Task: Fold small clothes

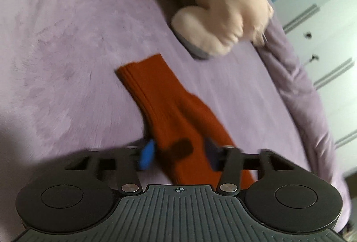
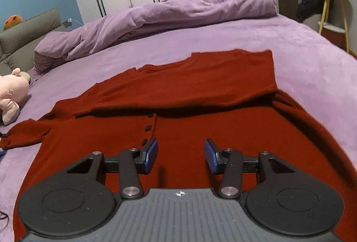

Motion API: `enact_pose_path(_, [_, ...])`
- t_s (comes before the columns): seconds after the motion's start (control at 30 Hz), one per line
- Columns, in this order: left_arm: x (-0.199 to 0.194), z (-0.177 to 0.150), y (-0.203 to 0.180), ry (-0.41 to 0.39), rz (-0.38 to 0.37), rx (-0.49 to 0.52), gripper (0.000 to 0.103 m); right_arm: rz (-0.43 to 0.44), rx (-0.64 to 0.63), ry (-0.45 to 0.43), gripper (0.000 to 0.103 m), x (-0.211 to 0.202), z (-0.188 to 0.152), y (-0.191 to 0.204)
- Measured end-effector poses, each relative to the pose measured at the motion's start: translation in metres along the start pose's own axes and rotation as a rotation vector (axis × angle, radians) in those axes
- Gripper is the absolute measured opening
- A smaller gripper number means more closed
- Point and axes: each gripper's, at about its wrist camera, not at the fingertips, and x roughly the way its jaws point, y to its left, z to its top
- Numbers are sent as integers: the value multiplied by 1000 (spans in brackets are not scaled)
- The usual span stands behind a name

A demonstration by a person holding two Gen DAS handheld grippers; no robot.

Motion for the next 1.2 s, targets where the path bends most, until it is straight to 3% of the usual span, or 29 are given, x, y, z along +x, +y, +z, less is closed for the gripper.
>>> enact_pose_path(0.03, [5,3,3,18,-4,-22,10,0,-1,-4,43,-1,2,1])
enact_pose_path(0.13, [5,5,10,23,-42,-66,8,7,12,-12,41,-3,4,4])
enact_pose_path(0.27, [-31,-8,-32,-43,-140,137,8,13,20,-12,39,-2,7,2])
enact_pose_path(0.33, [-54,-25,-72,-51,-237,266,8,12,25,-11,38,-1,7,1])
enact_pose_path(0.43, [-88,-67,-139,-28,-431,422,8,15,38,-28,38,-5,9,-3])
enact_pose_path(0.53, [-115,-133,-206,30,-623,584,8,20,64,-55,38,-12,12,-9])
enact_pose_path(0.63, [-124,-214,-254,93,-709,758,10,24,92,-76,38,-19,15,-17])
enact_pose_path(0.67, [-122,-240,-264,123,-715,812,11,25,98,-82,38,-21,16,-21])
enact_pose_path(0.73, [-111,-292,-274,202,-701,923,33,20,112,-87,38,-25,17,-28])
enact_pose_path(0.8, [-100,-321,-272,263,-626,986,44,17,125,-78,38,-26,18,-38])
enact_pose_path(0.83, [-95,-329,-265,278,-585,998,44,15,132,-66,38,-25,18,-43])
enact_pose_path(0.9, [-87,-328,-249,284,-528,989,48,29,145,-37,38,-20,20,-53])
enact_pose_path(0.93, [-88,-325,-241,273,-494,975,54,42,150,-24,38,-17,21,-57])
enact_pose_path(1.0, [-84,-309,-226,230,-423,961,57,76,165,-4,38,-8,25,-61])
enact_pose_path(1.1, [-79,-285,-205,195,-326,950,57,149,202,37,57,17,35,-62])
enact_pose_path(1.2, [-81,-271,-188,197,-277,902,57,171,249,100,58,53,43,-59])
